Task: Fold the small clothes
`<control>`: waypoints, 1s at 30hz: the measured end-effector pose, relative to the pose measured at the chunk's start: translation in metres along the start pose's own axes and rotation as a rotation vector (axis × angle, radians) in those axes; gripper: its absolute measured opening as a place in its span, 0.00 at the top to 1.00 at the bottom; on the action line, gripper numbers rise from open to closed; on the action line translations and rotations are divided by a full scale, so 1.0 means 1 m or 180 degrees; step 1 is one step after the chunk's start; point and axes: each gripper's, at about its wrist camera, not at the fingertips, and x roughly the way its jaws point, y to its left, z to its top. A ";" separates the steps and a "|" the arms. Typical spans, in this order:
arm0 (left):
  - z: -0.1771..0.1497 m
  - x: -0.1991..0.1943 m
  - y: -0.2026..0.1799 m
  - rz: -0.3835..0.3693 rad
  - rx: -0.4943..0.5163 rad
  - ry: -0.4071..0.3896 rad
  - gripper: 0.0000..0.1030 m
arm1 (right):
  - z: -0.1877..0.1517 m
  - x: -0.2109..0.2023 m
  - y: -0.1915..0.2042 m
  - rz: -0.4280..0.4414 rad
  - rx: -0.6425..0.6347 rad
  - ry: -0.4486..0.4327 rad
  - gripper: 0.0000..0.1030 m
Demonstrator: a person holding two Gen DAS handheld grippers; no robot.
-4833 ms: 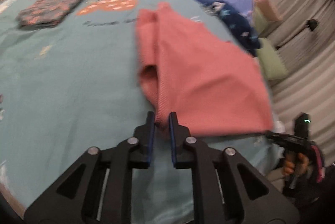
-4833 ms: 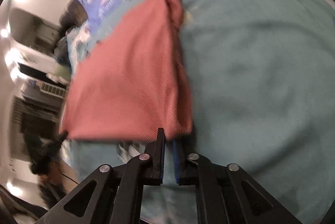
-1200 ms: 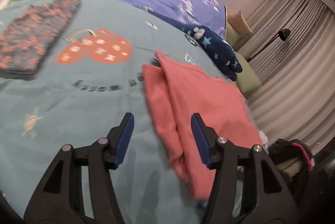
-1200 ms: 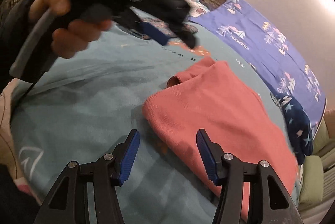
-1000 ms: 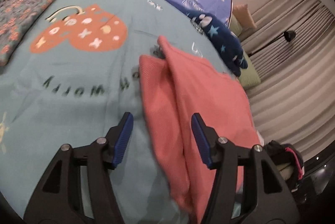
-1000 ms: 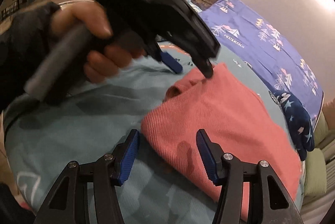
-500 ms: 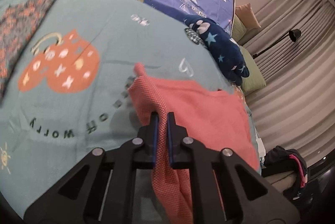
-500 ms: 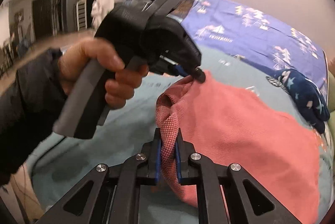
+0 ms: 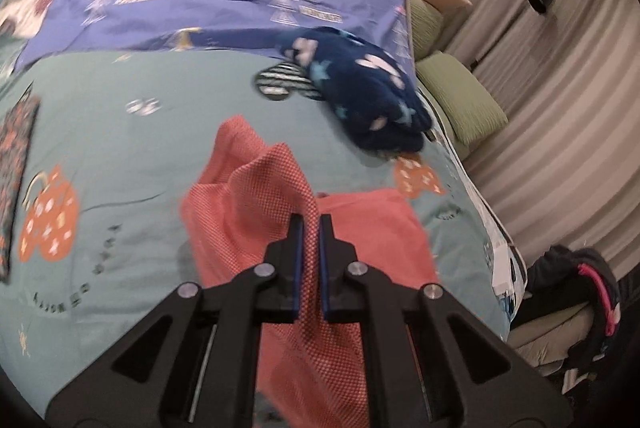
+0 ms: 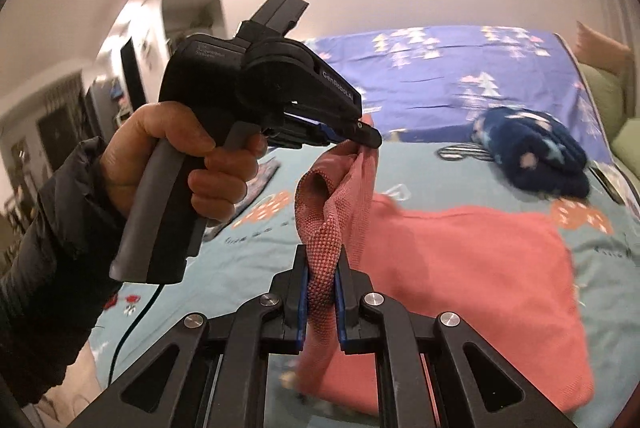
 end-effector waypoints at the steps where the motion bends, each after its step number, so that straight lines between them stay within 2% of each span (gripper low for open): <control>1: 0.001 0.004 -0.012 -0.0008 0.0064 0.0015 0.92 | -0.001 -0.004 -0.007 -0.0010 0.0051 -0.0015 0.91; 8: -0.006 0.054 -0.102 -0.0084 0.0513 0.0165 0.92 | -0.019 -0.043 -0.070 -0.0146 0.0484 -0.0106 0.91; 14: -0.017 0.105 -0.147 -0.0036 0.0706 0.0391 0.92 | -0.038 -0.059 -0.119 -0.0334 0.0817 -0.0066 0.91; 23: -0.041 0.156 -0.178 0.0265 0.1027 0.0657 0.92 | -0.064 -0.061 -0.164 -0.0233 0.1328 0.0171 0.91; 30: -0.040 0.147 -0.190 0.0094 0.1090 0.0494 0.91 | -0.074 -0.059 -0.183 -0.0135 0.1556 0.0230 0.91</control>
